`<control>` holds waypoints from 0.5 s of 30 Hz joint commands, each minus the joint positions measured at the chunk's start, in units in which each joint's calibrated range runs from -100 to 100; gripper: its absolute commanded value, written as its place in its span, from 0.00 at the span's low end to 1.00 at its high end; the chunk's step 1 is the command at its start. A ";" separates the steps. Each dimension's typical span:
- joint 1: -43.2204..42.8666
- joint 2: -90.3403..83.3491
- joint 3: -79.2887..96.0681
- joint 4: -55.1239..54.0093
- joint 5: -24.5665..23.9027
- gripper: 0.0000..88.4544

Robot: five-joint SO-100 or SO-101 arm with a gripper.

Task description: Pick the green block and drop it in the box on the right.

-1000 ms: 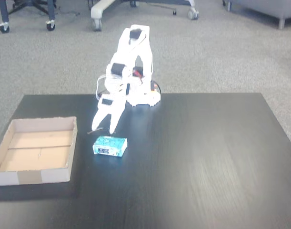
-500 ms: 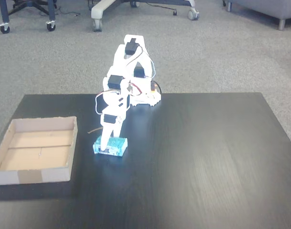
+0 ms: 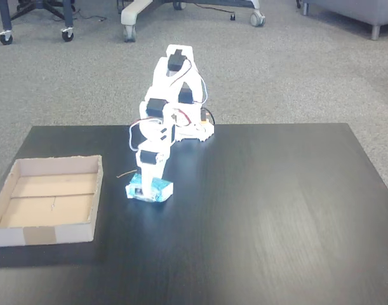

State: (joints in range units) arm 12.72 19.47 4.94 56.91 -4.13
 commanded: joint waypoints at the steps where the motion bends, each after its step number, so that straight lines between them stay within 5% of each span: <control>1: 1.22 -18.03 14.19 -8.43 -2.74 0.16; 5: 6.05 -40.89 21.99 -11.32 -1.42 0.21; 8: 13.18 -42.84 14.92 -10.17 1.17 0.20; 15: 23.90 4.16 -43.11 2.96 1.32 0.20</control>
State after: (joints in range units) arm 33.46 4.59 -10.19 57.07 -2.76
